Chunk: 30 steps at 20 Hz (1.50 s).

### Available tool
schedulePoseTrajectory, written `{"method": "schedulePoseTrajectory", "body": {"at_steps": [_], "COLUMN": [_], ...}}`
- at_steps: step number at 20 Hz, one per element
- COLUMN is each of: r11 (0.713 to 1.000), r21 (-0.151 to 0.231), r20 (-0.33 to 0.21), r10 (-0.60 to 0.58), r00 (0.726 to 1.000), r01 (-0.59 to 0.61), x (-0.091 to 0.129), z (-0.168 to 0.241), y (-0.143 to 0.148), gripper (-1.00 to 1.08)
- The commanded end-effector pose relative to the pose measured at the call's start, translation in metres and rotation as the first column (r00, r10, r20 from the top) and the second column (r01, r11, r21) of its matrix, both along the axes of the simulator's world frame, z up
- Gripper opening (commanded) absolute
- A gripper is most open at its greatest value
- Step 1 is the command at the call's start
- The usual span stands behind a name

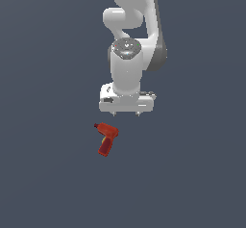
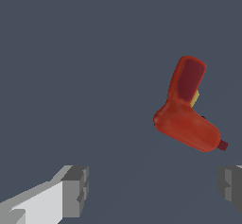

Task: Pick up the object and move it to a goal position.

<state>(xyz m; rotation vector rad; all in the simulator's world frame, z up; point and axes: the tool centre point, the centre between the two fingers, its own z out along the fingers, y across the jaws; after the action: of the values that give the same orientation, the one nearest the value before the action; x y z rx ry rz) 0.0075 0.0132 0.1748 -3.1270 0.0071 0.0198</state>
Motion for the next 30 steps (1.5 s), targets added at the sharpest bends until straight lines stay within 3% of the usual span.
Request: {"method": "schedulePoseTrajectory", "body": {"at_steps": [1,16,24,30], "r11": [1.000,1.000,0.993,0.968], "r21": [0.000,0.000,-0.011,-0.027], "r20": [0.000,0.022,0.057,0.099], "r10": [0.000,0.014,0.122,0.250], "r00": [1.000,1.000,0.991,0.963], "r01": [0.000,-0.014,-0.121,-0.249], "x": [0.000,0.004,0.005,0.004], "z": [0.000,0.002,-0.020,-0.045], "y": [0.000,-0.009,-0.029,-0.051], "gripper": [1.08,1.08,1.08,1.08]}}
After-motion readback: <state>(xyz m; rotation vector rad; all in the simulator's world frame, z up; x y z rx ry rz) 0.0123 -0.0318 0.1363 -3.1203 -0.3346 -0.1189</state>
